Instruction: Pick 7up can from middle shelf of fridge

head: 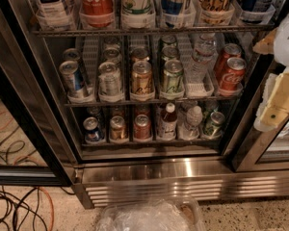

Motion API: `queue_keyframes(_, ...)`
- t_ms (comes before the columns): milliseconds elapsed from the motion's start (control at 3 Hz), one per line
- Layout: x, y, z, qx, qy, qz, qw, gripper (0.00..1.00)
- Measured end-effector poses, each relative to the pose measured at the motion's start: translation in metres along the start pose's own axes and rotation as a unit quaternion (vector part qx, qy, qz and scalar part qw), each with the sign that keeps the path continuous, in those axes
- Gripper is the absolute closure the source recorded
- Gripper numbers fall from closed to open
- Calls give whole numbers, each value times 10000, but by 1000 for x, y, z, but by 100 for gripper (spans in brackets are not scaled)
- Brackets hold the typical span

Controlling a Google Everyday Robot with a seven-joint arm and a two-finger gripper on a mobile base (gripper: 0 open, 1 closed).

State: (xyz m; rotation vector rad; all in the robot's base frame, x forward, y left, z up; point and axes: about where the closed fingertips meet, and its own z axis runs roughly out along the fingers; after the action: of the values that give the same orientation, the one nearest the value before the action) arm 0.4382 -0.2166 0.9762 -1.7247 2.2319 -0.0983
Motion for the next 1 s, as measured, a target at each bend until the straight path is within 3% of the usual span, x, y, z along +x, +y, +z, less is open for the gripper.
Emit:
queue_keyframes(333, 0, 0, 0, 0, 0, 0, 10000, 0)
queue_keyframes(667, -2, 2, 2, 161, -287, 223, 9992, 0)
queue_keyframes(1000, -5, 9, 12, 330, -962, 751, 9920, 0)
